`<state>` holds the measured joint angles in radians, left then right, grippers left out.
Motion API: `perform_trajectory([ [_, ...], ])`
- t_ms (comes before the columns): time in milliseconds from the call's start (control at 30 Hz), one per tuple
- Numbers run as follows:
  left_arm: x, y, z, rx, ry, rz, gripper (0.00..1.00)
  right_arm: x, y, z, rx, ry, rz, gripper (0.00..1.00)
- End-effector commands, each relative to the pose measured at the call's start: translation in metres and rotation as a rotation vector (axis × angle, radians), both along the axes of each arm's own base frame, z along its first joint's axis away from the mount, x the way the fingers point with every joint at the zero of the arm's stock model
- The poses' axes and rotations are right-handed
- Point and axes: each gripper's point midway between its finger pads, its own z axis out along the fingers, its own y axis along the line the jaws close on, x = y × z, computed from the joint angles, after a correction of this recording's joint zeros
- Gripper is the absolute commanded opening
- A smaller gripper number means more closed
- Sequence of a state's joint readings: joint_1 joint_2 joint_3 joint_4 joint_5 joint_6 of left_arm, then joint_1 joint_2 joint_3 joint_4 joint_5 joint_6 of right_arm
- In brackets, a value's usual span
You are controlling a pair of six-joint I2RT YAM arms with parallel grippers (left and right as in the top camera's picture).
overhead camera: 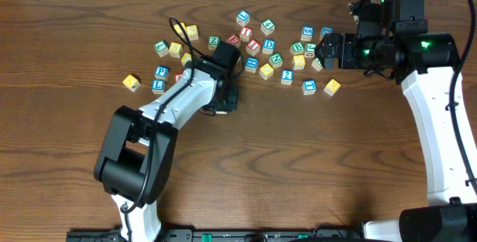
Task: Spell out CORL
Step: 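Carry the yellow C block with the left gripper toward the table center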
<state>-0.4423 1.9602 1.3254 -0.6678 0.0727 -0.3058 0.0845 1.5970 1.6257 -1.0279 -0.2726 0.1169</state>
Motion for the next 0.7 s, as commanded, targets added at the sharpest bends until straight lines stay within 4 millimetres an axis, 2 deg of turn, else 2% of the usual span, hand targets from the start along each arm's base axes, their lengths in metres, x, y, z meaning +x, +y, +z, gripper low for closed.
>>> perform_trajectory([
  [0, 0.0003, 0.0010, -0.0078, 0.011, -0.002, -0.030, 0.28, -0.0015, 0.0027, -0.0029, -0.011, 0.004, 0.018, 0.99],
  [567, 0.0008, 0.0026, -0.0135, 0.023, 0.003, -0.027, 0.29, -0.0043, 0.0024, -0.0047, -0.012, 0.017, 0.018, 0.99],
  [667, 0.0008, 0.0024, -0.0135, 0.023, 0.003, -0.028, 0.38, -0.0046, 0.0024, -0.0049, -0.012, 0.019, 0.017, 0.99],
])
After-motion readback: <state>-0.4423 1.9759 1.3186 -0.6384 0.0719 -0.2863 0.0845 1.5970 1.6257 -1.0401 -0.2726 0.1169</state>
